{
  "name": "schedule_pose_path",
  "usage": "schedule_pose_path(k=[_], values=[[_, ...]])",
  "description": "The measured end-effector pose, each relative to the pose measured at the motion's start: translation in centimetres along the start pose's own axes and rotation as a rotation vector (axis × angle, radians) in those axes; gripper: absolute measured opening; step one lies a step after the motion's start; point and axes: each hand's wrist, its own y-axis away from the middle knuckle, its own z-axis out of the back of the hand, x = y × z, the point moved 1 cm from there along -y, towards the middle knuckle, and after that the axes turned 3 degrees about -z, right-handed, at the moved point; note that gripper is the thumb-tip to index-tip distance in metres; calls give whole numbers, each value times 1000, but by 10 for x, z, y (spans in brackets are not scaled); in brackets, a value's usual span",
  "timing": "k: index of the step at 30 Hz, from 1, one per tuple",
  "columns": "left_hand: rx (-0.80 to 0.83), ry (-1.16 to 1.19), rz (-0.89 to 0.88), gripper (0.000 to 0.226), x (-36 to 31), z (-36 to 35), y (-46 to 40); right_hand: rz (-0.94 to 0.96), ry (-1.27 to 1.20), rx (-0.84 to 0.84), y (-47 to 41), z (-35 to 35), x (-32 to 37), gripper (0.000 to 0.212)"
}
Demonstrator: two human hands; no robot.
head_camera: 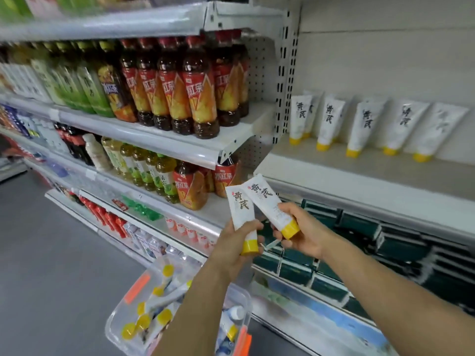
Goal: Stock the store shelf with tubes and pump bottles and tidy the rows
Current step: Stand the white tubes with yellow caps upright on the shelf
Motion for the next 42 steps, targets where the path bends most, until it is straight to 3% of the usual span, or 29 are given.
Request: schedule_pose_path(k=[6, 14, 21, 26, 30, 37, 42], values=[[-1, -22, -125, 38, -9, -58, -28, 132, 93, 67, 15, 36, 41, 41], [61, 19, -210, 35, -27, -146, -58, 257, 150, 60, 43, 95, 104, 33], [48, -92, -229, 29, -24, -215, -82, 479, 438, -214, 54, 160, 135, 47], [68, -113, -232, 33, -13, -252, -95, 567, 608, -381, 68, 190, 150, 37], [102, -123, -241, 29, -7, -279, -100, 594, 704, -468, 66, 217, 159, 40], [60, -54, -223, 42, 0, -298, -107, 606, 473, -452, 55, 259, 170, 34], [20, -13, -218, 45, 6, -296, -112, 640, 442, -460, 34, 278, 172, 34]])
